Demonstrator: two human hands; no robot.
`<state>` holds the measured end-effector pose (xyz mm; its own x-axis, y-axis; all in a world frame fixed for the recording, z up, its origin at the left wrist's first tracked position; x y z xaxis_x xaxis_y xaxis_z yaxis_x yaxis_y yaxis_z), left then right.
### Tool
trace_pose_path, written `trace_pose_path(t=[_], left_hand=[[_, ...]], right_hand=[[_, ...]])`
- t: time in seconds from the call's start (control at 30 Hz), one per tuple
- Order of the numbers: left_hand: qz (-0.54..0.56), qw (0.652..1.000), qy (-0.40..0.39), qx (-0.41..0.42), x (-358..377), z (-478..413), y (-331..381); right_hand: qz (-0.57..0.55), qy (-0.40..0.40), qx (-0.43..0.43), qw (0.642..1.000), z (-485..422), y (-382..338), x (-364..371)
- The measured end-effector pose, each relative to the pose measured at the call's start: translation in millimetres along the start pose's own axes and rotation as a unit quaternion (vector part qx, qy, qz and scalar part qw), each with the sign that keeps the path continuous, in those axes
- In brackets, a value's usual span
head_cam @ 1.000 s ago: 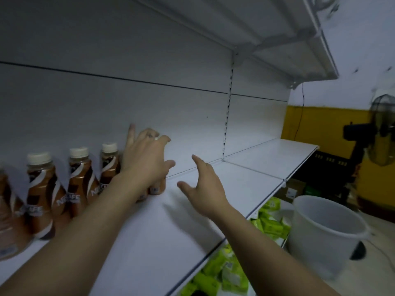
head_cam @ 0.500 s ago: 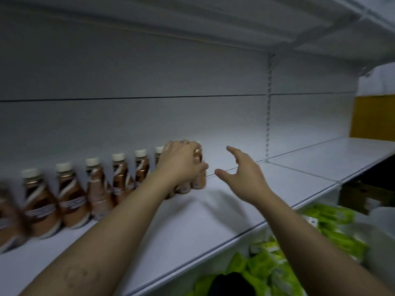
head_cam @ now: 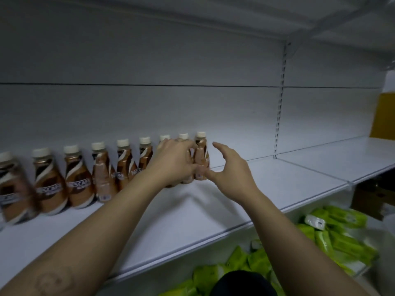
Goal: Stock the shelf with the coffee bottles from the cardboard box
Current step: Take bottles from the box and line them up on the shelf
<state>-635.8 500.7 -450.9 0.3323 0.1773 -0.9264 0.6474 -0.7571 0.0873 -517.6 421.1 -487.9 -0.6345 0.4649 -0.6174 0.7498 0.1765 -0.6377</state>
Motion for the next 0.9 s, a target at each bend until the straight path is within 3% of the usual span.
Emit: trace_pose_path(t=[0.1, 0.47, 0.67, 0.9], left_hand=[[0.001, 0.999, 0.019, -0.028, -8.0, 8.1, -22.9], [0.016, 0.975, 0.08, -0.205, -33.6, 117.3, -130.4], [-0.006, 0.951, 0.07, -0.3, -59.3, 179.3, -186.7], [0.04, 0.929, 0.178, -0.321, -105.9, 213.7, -262.6]], right_hand=[[-0.019, 0.011, -0.031, 0.999, -8.5, -9.9, 12.5], [-0.062, -0.122, -0.116, 0.984, -16.2, -66.9, 104.6], [-0.052, -0.164, -0.172, 0.97, -25.9, -125.0, 149.6], [-0.107, -0.22, -0.184, 0.952, -45.2, -185.4, 219.3]])
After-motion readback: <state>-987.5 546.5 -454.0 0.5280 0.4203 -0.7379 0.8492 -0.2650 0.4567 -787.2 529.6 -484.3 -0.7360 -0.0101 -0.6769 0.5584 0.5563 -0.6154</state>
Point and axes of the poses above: each hand's wrist, its own z-axis away from the middle knuckle, its own x-axis out of the palm, y = z × x, the point moved 7 cm from there along -z, towards the middle knuckle, and after that the axes turned 14 degrees about -y, right-handed, at the moved point
